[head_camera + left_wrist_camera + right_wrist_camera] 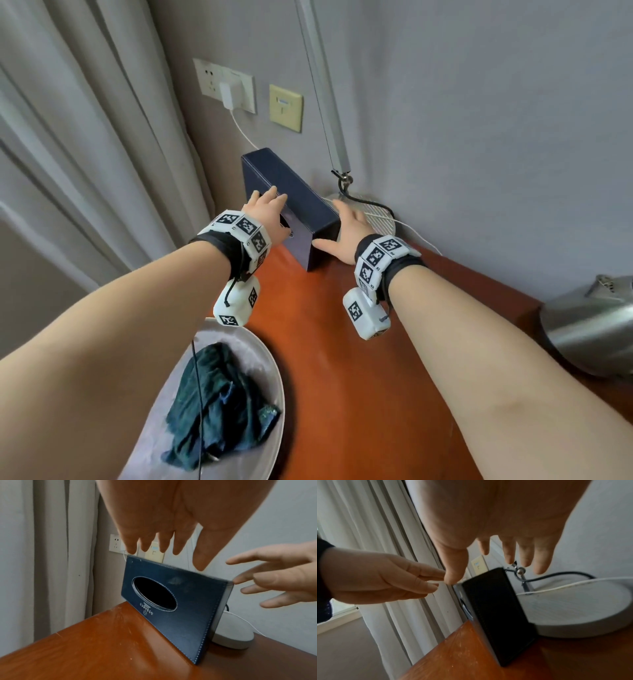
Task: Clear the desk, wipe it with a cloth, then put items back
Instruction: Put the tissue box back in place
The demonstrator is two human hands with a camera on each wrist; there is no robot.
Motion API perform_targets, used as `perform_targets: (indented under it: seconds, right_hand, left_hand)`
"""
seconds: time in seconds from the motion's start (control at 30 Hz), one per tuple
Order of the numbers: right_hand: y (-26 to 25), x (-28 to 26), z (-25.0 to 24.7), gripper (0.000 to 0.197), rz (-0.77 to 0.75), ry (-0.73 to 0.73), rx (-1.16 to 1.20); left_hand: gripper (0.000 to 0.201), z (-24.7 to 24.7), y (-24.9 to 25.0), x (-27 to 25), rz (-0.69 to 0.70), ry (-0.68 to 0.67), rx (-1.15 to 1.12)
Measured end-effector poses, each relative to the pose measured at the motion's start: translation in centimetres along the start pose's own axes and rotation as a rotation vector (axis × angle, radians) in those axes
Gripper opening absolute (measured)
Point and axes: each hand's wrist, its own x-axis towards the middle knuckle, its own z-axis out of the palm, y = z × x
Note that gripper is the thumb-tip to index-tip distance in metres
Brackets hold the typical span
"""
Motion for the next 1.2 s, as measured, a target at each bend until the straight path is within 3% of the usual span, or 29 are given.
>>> perform_targets:
  seconds: [0.1,0.3,0.53,0.67,0.77,1.03,1.2]
  right_hand:
    - [-0.9,1.8,1.8,0.09,0.003,-0.004,0.019]
    - [-0.3,2.9,2.4,0.075,-0.004,0.057,-0.04]
    - [3.8,0.6,0.1,0.074,-0.062,-0.065,-0.104]
    - [7.2,-1.6,-1.5,0.074,-0.056,-0.092,-0.09]
    - [9.5,-3.1,-1.9,0.075,-0.039,-0.077,-0.015]
    - [14.3,-6.3,-2.0,0.094,0.211,0.139,0.336]
    - [17.6,-9.8,-3.2,0.093,0.279,0.17,0.348]
  left_hand:
    - [0.069,0.9,-0.9,1.3,0.0,-0.009,-0.029]
    - [0.079,1.9,-1.6,2.6,-0.067,0.008,-0.119]
    - [0.096,1.8,-1.6,3.0,-0.104,0.072,-0.056]
    - [0.099,1.8,-1.8,2.4,-0.125,0.032,0.032]
    - [0.095,1.6,-0.9,1.5,-0.158,-0.061,-0.071]
    - [0.083,3.0,3.2,-1.6,0.029,-0.151,-0.131]
    - [0.078,4.7,7.1,-2.7,0.13,-0.179,-0.116]
